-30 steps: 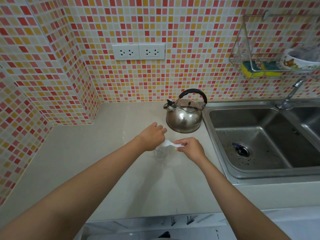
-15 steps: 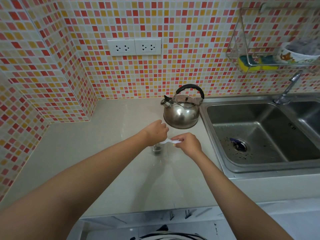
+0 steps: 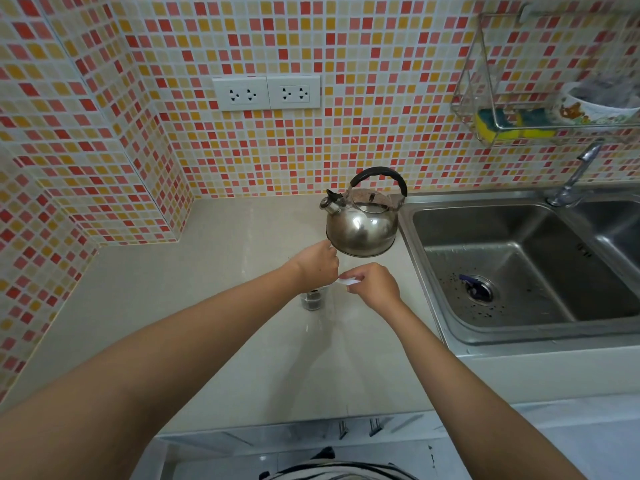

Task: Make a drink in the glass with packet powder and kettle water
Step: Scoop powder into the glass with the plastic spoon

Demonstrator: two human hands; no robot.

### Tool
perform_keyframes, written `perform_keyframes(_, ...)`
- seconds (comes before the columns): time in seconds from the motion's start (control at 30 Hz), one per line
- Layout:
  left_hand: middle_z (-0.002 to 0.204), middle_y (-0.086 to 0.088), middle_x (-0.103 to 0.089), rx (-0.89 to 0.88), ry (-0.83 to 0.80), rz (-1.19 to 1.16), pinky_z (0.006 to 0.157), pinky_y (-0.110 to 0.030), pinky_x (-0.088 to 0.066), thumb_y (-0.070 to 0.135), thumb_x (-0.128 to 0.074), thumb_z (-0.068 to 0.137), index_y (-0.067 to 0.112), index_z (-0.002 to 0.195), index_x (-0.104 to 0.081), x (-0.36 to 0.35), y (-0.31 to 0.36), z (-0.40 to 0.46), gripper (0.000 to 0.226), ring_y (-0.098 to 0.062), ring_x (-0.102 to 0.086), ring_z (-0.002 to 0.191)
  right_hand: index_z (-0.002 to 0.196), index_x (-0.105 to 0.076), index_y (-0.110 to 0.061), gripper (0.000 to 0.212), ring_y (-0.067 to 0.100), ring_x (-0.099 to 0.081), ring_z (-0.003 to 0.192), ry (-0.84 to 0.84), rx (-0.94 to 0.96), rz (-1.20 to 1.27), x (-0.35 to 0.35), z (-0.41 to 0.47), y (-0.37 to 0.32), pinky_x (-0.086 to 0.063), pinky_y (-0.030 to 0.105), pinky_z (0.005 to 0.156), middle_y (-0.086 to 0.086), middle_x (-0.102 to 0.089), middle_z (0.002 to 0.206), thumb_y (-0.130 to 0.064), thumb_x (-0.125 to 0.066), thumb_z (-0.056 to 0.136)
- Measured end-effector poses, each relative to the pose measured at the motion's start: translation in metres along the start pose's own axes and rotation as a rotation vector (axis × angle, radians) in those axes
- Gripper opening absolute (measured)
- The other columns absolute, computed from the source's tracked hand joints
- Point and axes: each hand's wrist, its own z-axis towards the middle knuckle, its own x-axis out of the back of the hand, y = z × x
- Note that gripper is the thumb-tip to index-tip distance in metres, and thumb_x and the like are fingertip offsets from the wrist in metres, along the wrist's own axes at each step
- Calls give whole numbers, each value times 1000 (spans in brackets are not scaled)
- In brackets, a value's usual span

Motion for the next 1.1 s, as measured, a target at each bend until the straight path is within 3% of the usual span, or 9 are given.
perform_keyframes(0.4, 103, -5, -68, 35, -15, -39, 70, -29, -31, 15, -58, 93, 9, 110, -65, 0, 7, 3, 19, -20, -59, 96, 109, -73, -21, 30, 18, -63, 109, 4, 5, 22, -3, -1, 2, -52, 31, 89, 0, -70, 119, -9, -66, 83)
perform_keyframes(0.73, 107, -10, -64, 150, 65, -235, 72, -29, -40, 11, -65, 89, 8, 112, -66, -20, -8, -8, 23, -23, -56, 96, 102, -76, -19, 26, 16, -67, 98, 35, 1, 212, -5, 0, -2, -54, 41, 91, -1, -74, 108, -9, -71, 79)
perform_keyframes(1.1, 107, -8, -60, 257, 124, -398, 74, -30, -43, 9, -60, 89, 13, 113, -64, -35, -13, -17, 24, -23, -55, 97, 107, -74, -23, 25, 20, -67, 95, 27, 26, -3, 2, -4, -8, -56, 36, 82, 0, -74, 110, -14, -64, 86)
